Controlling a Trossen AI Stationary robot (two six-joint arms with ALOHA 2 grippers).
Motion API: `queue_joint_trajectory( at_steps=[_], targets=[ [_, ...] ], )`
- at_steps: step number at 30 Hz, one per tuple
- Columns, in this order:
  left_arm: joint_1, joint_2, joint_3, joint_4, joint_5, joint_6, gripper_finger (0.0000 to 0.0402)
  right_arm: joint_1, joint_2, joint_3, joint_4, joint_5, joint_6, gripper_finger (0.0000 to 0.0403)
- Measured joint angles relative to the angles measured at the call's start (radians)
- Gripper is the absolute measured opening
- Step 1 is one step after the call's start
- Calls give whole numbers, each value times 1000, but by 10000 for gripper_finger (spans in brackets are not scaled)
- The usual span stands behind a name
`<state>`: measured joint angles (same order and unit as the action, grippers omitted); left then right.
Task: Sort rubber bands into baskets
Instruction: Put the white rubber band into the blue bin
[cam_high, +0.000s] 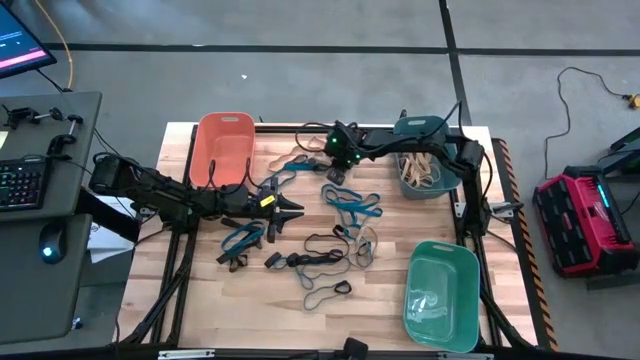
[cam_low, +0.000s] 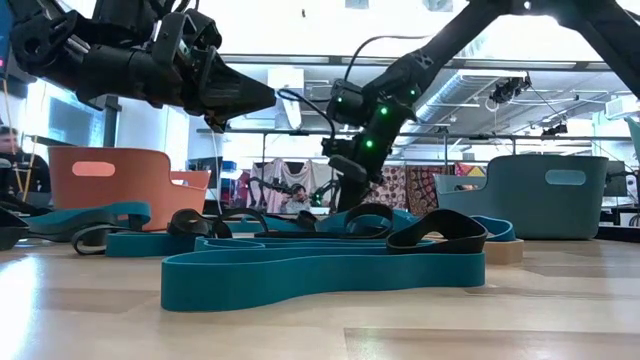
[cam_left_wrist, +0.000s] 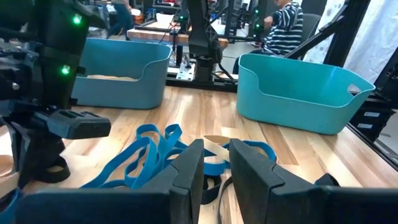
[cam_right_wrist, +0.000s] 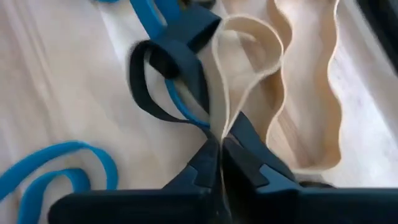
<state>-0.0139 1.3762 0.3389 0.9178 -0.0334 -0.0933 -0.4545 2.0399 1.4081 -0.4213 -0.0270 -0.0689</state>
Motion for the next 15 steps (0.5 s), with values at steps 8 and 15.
queue_joint_trajectory(
  at_steps=[8,15],
  targets=[
    [0,0,0,-1,0,0,67,33,-3,51,-31,0,0,2],
    [0,0,0,-7,0,0,67,68,-3,91,-68,18,2,1]
  ],
)
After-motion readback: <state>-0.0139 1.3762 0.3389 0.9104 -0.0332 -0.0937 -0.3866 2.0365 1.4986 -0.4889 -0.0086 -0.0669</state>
